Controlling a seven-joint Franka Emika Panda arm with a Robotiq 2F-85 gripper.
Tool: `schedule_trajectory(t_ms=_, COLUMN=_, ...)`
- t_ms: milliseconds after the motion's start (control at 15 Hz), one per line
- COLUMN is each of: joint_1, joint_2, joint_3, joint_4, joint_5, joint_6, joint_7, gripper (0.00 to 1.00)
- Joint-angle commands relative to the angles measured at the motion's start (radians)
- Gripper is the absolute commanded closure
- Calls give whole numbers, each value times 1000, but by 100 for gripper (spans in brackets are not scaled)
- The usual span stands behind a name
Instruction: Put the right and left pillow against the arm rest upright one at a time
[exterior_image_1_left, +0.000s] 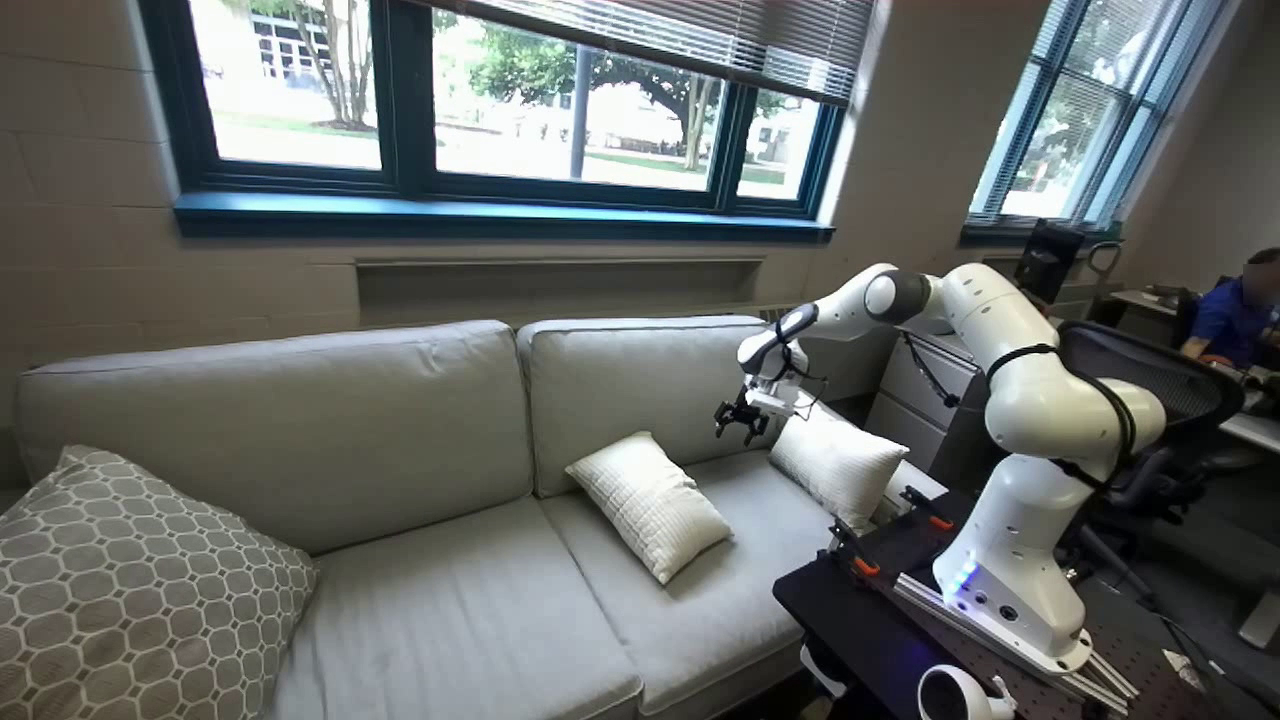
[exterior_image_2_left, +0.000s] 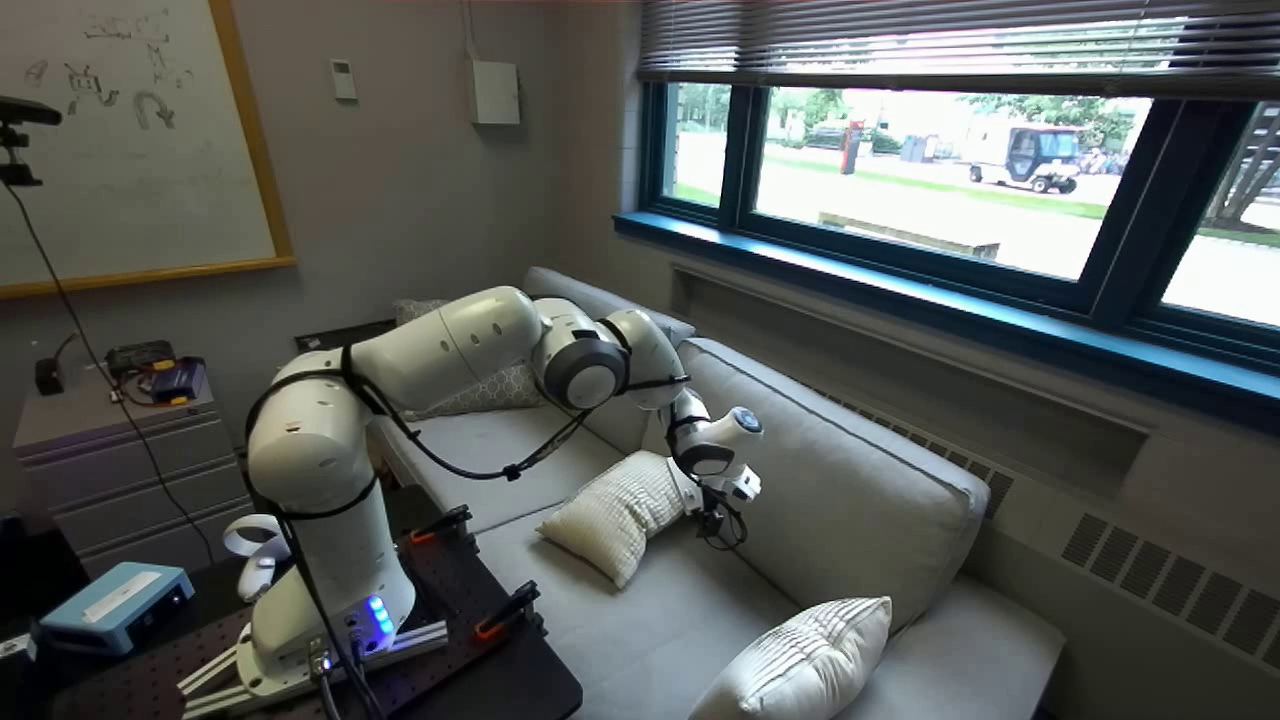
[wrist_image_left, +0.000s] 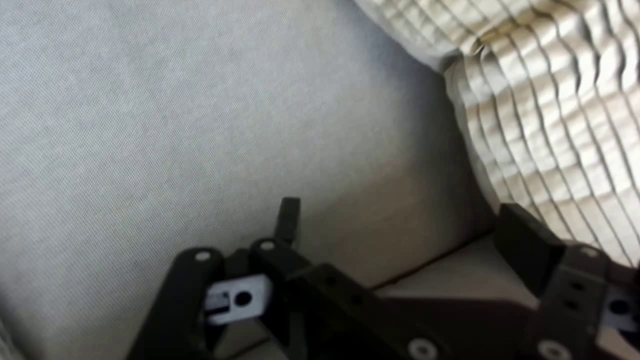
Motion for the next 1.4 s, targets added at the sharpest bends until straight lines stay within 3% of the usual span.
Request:
schedule_trajectory(t_ms=0, joint_1=6, joint_2=10, joint_3=-13, joint_4=15, joint_5=30, joint_6=-46, joint_7=-45, gripper=0)
schedule_trajectory(t_ms=333, joint_1=6, joint_2=33, joint_3=-14, joint_4=38, joint_5=33, joint_6=-83, joint_7=-65, gripper=0)
schedule_trajectory(t_ms=533, joint_1=19, joint_2=82, joint_3=22, joint_4=116, joint_5=94, joint_6=-116, joint_7=-26, gripper=0)
schedule_trajectory(t_ms=933, joint_1=69, joint_2=245, joint_3=160, joint_4=390, joint_5=287, joint_6=-226, joint_7=61, gripper=0)
schedule_trajectory(t_ms=1333, joint_1=124, joint_2=406, joint_3=224, joint_4=645, joint_5=400, joint_6=-281, joint_7=277, gripper=0)
